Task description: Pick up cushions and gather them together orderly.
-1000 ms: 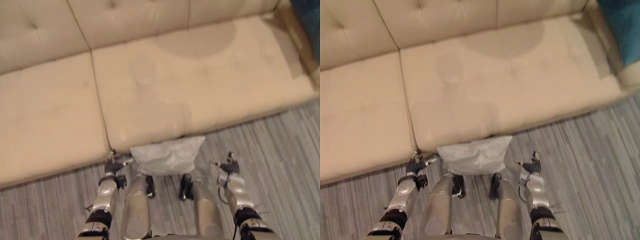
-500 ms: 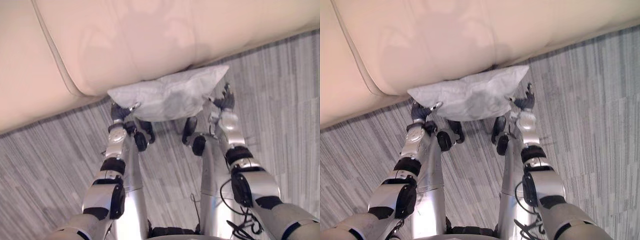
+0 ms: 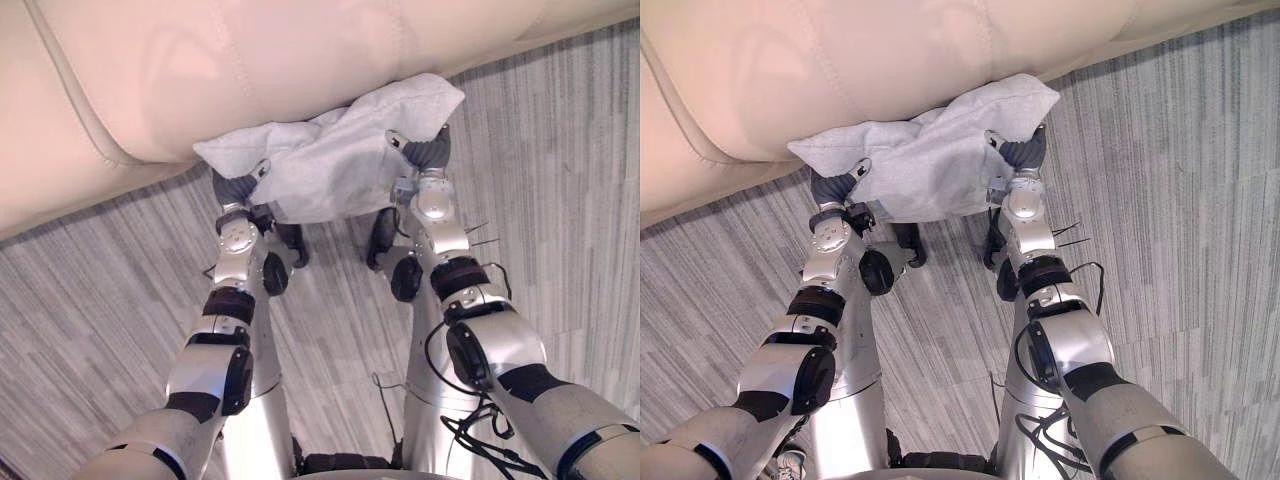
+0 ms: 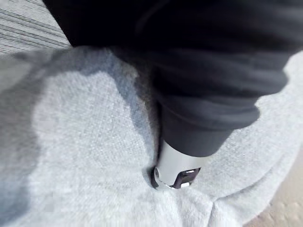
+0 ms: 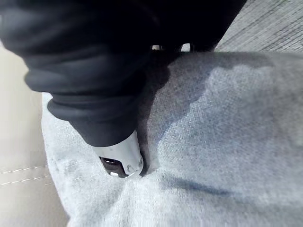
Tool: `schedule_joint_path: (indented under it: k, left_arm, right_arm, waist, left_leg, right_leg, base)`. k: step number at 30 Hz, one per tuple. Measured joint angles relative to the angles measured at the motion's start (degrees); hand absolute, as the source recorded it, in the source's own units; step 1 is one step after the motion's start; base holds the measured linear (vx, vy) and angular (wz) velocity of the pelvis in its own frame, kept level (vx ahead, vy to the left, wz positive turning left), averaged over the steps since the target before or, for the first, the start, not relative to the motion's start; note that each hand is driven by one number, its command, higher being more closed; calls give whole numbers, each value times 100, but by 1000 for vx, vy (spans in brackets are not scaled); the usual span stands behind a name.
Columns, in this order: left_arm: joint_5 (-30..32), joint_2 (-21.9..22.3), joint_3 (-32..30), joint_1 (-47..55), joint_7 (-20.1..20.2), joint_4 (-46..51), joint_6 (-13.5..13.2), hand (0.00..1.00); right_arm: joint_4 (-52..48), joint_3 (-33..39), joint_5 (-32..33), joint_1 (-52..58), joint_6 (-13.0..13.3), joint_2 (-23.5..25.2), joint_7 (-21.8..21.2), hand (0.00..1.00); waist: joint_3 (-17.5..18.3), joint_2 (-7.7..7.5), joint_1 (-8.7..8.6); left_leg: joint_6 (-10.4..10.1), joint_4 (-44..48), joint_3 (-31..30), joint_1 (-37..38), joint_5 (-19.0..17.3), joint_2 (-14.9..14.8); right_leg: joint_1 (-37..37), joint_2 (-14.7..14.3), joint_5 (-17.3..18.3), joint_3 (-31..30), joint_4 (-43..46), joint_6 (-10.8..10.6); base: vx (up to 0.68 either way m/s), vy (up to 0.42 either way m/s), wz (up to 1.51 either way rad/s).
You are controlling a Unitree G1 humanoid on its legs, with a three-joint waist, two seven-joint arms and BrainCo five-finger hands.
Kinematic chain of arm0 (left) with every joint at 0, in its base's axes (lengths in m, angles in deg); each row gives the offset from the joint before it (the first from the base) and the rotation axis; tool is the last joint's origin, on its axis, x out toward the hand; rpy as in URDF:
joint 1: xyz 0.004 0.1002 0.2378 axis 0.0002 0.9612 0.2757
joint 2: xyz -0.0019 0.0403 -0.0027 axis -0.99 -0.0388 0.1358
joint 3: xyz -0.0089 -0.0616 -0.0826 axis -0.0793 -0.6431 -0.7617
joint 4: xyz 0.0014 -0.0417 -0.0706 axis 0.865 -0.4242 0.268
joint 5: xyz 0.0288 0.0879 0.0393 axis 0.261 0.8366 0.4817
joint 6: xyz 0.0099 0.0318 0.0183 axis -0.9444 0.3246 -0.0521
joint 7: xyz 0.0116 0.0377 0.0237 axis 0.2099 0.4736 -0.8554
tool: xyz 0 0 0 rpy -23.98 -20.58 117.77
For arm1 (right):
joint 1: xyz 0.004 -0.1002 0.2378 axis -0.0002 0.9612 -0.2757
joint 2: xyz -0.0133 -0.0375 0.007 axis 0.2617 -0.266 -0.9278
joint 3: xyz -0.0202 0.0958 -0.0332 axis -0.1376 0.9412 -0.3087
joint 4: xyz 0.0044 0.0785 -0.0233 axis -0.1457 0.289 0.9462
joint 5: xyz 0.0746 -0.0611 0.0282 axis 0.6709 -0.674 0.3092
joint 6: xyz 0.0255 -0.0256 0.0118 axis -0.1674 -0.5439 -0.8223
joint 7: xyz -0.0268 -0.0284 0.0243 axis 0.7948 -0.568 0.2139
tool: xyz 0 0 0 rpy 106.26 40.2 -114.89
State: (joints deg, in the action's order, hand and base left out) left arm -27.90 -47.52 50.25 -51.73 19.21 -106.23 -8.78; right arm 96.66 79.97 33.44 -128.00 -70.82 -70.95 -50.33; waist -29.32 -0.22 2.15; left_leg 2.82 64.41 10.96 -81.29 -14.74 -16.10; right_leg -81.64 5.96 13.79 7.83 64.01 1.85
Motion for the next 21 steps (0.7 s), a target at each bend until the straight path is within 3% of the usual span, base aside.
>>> schedule_joint_path:
  k: [5,10,12,15,17,21]
  left_arm:
    - [28,-5,545,844,-46,1137,-15,100]
    - [74,66,1008,2044,-41,2268,-72,100]
    - [134,84,1306,2829,-18,2621,-182,100]
    - [303,123,1330,3392,10,2881,-270,100]
    - [314,126,1334,3928,111,2990,-351,100]
    - [333,-168,1380,4462,244,2992,-453,100]
  right_arm:
    - [-1412,-204,-21,1146,67,-37,-1,100]
    - [-2957,-366,-26,2692,288,-13,-44,100]
    - [-3418,-447,-57,3645,448,-3,-148,100]
    - [-3817,-616,-61,4275,539,-2,-312,100]
    - [-3980,-769,-67,4767,624,-5,-533,100]
    - [-3746,-1030,-75,4844,672,-166,-864,100]
  waist:
    - [30,-4,-12]
    - [120,-8,-16]
    - [843,-6,-12]
    - [1033,-8,-17]
    - [1463,-33,3]
    - [1818,-91,12]
  left_leg:
    - [-93,-371,41,948,-17,-75]
    - [-271,-1535,224,2670,99,3]
    - [-386,-2119,300,3284,186,50]
    - [-412,-2726,368,4271,359,162]
    - [-439,-3376,407,4978,519,344]
    - [-472,-4657,480,5931,991,698]
  right_leg:
    - [985,-141,-5,39,-483,8]
    - [2727,-148,-74,263,-1682,-14]
    - [3398,-110,-205,487,-2319,-8]
    - [4409,-98,-324,619,-2896,6]
    - [5088,-84,-389,673,-3428,-91]
    - [5848,-77,-661,635,-4291,-189]
  base:
    - [-60,-10,-7]
    - [-30,-37,2]
    - [137,-21,16]
    - [212,11,18]
    - [288,20,24]
    - [267,13,15]
